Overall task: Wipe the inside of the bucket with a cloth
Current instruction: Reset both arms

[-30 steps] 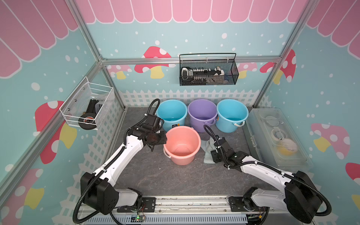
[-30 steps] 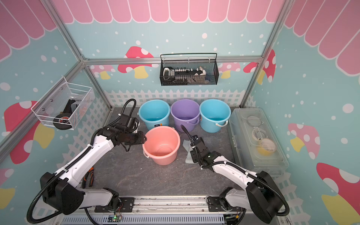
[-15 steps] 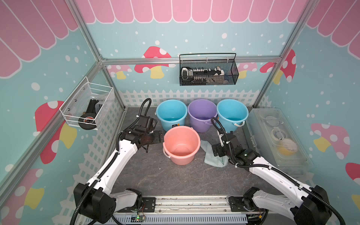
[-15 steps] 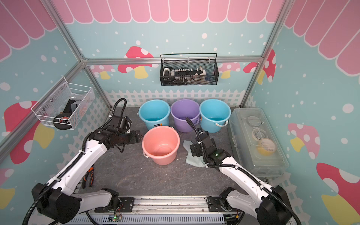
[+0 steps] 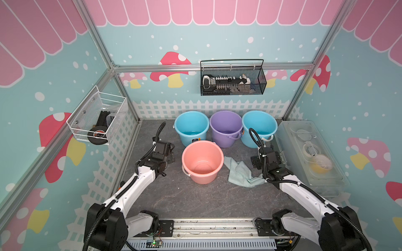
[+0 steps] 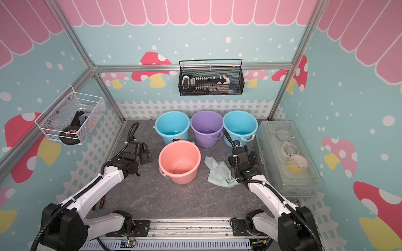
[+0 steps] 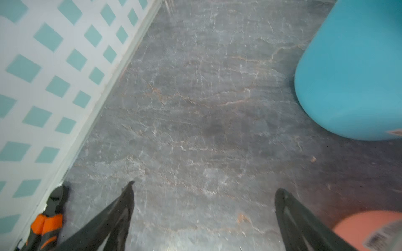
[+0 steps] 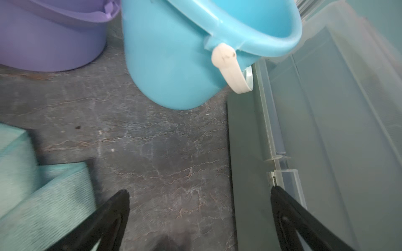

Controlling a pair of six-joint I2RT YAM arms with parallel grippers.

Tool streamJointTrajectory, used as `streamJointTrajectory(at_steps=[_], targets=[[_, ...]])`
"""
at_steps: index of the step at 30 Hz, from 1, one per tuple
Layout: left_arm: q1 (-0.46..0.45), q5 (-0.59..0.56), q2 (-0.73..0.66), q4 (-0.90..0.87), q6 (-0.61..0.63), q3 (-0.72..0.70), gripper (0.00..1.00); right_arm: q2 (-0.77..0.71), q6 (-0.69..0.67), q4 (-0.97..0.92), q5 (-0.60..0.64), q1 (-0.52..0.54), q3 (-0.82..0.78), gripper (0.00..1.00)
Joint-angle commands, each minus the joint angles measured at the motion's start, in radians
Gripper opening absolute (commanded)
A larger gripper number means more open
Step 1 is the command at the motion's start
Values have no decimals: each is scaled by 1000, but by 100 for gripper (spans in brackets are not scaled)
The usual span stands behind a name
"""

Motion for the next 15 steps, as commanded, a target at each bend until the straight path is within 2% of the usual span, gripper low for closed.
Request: streamJointTrajectory(at_steps=[1,3,6,9,11,13,15], targets=[[7,-152,16,299,135,-71,98,46,-116,341,-5,-23,-88,99],[19,-194,22,462,219,-145,99,98,-165,491,-17,-33,-138,99],[77,-170,40,701,276,-254,99,185,-165,651,-32,-60,-178,99],[170,-25,65,838,209,-305,98,242,-158,809,-115,-96,-220,99],[208,64,103,958,195,-340,98,255,-127,796,-134,-115,-202,98],[218,79,170,1077,202,-363,98,282,-105,866,-203,-145,-216,98],[227,109,250,1193,223,-369,98,302,-87,902,-204,-162,-227,98]])
